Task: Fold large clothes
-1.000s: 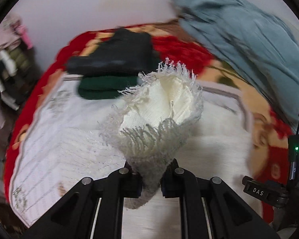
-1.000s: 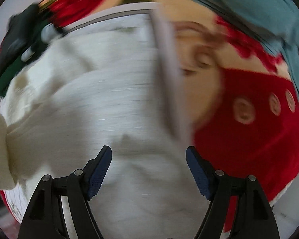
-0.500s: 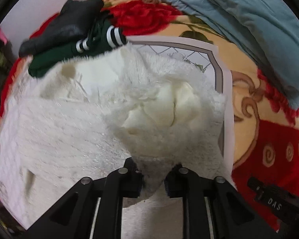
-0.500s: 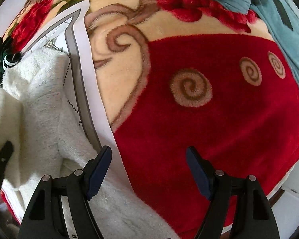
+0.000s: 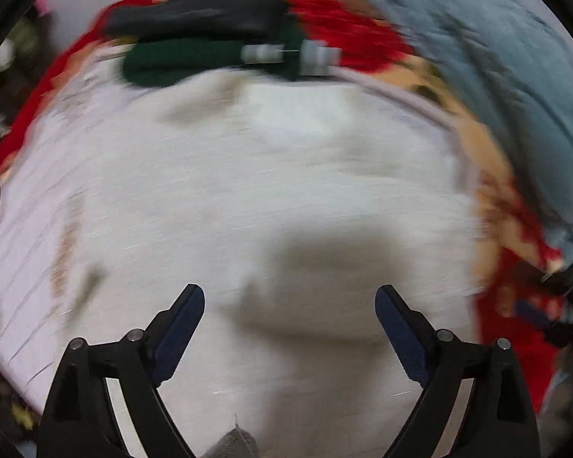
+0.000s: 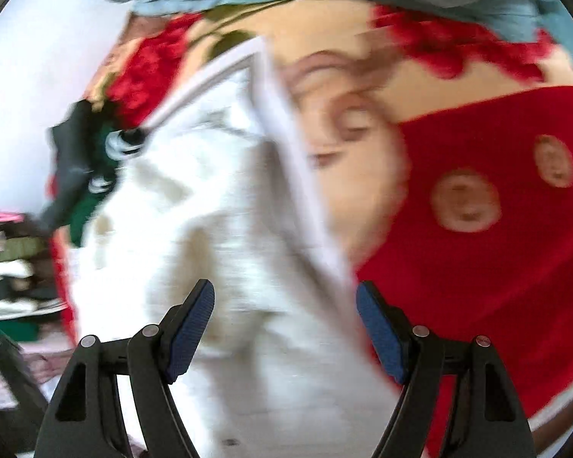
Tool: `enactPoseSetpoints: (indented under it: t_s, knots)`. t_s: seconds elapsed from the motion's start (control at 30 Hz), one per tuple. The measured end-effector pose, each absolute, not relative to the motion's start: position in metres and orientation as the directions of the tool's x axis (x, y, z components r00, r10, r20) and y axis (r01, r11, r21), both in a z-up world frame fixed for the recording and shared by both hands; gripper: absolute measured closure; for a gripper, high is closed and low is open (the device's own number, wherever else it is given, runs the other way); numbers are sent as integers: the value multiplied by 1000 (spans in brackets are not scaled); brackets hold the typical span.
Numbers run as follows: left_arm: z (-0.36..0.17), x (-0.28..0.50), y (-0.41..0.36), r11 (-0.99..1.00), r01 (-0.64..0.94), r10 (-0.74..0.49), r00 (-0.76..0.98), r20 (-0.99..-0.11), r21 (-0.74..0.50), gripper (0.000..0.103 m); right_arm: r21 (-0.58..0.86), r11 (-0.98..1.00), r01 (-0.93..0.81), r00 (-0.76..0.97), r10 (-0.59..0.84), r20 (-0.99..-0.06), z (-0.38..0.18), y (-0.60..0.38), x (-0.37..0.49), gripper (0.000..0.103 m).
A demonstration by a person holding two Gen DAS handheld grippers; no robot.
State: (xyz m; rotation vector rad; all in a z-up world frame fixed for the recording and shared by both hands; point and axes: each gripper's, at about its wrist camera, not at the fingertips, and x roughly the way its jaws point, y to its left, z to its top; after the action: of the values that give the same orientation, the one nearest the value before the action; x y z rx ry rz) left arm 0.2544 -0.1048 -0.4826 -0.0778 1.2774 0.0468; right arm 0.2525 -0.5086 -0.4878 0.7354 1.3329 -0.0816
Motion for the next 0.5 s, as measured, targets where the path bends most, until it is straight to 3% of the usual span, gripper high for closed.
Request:
enactPoseSetpoints:
  t_s: [0.2, 0.23, 0.27, 0.4, 0.5]
  knots:
    - [-504, 226, -21, 963, -221, 198, 202, -959, 153, 12, 557, 749, 359, 160, 538, -827, -527, -439, 295, 26]
    - [-509, 222, -12, 957, -236, 213, 184, -960, 167, 12, 546, 765, 343, 135, 535, -834, -535, -430, 300, 52]
    - [-514, 215, -2, 951, -250, 229, 164, -960, 184, 12, 528, 791, 311, 116, 519, -847, -540, -419, 308, 97]
    - [-524, 196, 13, 941, -260, 257, 127, -958, 218, 12, 362, 894, 265, 240, 302, -922, -513, -410, 315, 97]
    - [-527, 190, 14, 944, -253, 244, 101, -965, 212, 12, 290, 914, 284, 116, 268, -956, -531, -409, 319, 97]
